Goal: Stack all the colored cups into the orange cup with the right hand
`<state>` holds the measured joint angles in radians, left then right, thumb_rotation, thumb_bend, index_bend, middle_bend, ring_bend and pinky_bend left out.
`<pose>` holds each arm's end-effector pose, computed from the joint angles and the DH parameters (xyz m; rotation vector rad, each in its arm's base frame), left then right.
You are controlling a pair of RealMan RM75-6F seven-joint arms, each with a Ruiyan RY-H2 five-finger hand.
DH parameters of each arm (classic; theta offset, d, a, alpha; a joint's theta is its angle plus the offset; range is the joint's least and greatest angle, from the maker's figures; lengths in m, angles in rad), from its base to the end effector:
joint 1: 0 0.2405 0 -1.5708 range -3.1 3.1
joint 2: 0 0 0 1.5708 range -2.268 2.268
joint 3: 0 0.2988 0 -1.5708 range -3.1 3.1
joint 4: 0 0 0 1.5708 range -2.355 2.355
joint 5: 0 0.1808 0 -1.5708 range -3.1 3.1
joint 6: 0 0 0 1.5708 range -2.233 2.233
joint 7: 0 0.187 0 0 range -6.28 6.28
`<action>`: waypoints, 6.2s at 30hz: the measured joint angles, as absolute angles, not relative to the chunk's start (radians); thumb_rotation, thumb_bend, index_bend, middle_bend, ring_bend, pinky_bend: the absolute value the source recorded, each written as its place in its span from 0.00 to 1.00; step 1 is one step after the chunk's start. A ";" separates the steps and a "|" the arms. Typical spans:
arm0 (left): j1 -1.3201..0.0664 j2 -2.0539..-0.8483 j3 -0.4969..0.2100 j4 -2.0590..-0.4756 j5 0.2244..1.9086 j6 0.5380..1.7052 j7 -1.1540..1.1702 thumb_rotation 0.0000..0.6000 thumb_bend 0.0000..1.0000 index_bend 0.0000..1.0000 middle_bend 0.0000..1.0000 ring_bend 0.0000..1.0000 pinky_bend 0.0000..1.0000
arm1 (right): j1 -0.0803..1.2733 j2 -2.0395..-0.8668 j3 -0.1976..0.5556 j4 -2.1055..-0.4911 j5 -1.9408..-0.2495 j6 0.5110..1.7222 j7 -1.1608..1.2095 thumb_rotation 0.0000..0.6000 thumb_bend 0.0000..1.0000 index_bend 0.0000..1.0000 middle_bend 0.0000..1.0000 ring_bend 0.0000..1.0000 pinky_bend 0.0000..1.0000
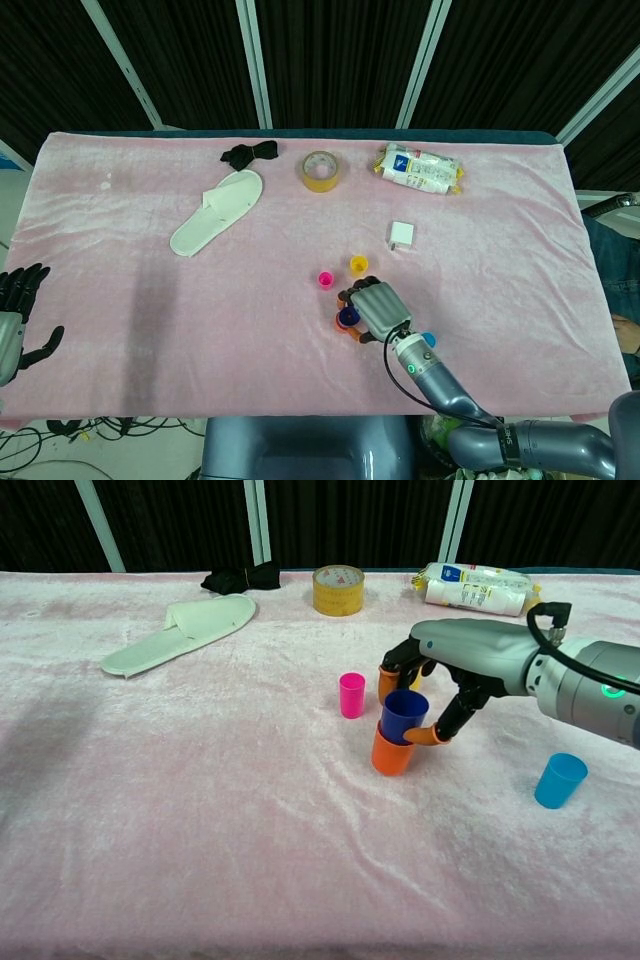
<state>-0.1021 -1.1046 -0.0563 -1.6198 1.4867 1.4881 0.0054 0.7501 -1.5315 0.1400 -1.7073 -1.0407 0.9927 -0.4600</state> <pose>-0.3340 0.2317 0.2113 -1.3802 -0.8819 -0.9131 -0.1365 -0.3656 -0.0154 1.9694 -1.0298 0.9509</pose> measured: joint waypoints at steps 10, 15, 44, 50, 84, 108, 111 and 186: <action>-0.102 -1.104 -0.057 -1.621 1.485 1.487 0.006 1.00 0.34 0.05 0.04 0.00 0.01 | 0.761 -1.551 0.141 -1.689 -1.028 0.985 -0.461 1.00 0.27 0.45 0.43 0.27 0.22; -0.102 -1.103 -0.058 -1.621 1.483 1.488 0.005 1.00 0.34 0.05 0.04 0.00 0.01 | 0.764 -1.551 0.136 -1.685 -1.019 0.978 -0.469 1.00 0.22 0.28 0.31 0.24 0.22; -0.102 -1.107 -0.060 -1.617 1.483 1.490 0.015 1.00 0.34 0.05 0.04 0.00 0.01 | 0.856 -1.513 0.254 -1.549 -0.829 0.941 -0.499 1.00 0.17 0.22 0.24 0.21 0.22; -0.101 -1.106 -0.060 -1.618 1.482 1.492 0.013 1.00 0.34 0.05 0.04 0.00 0.01 | 0.883 -1.562 0.256 -1.455 -0.802 0.908 -0.488 1.00 0.17 0.23 0.27 0.21 0.22; -0.106 -1.101 -0.064 -1.622 1.464 1.474 0.010 1.00 0.34 0.05 0.04 0.00 0.01 | 0.905 -1.728 0.245 -1.167 -0.877 0.838 -0.332 1.00 0.40 0.51 0.49 0.25 0.22; -0.104 -1.103 -0.058 -1.625 1.475 1.479 0.015 1.00 0.34 0.04 0.04 0.00 0.01 | 0.752 -1.405 0.179 -1.827 -1.064 1.079 -0.415 1.00 0.36 0.52 0.48 0.25 0.22; -0.104 -1.103 -0.057 -1.625 1.477 1.479 0.016 1.00 0.34 0.04 0.04 0.00 0.01 | 0.730 -1.405 0.145 -1.856 -1.090 1.102 -0.436 1.00 0.36 0.52 0.48 0.25 0.22; -0.100 -1.108 -0.057 -1.627 1.478 1.488 0.030 1.00 0.34 0.03 0.04 0.00 0.01 | 0.464 -1.278 -0.054 -1.930 -1.212 1.203 -0.367 1.00 0.24 0.24 0.18 0.17 0.21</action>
<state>-0.0996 -1.1075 -0.0573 -1.6265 1.4784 1.4883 0.0297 0.4641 -1.2775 -0.0543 -1.9299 -1.2121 1.2035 -0.3668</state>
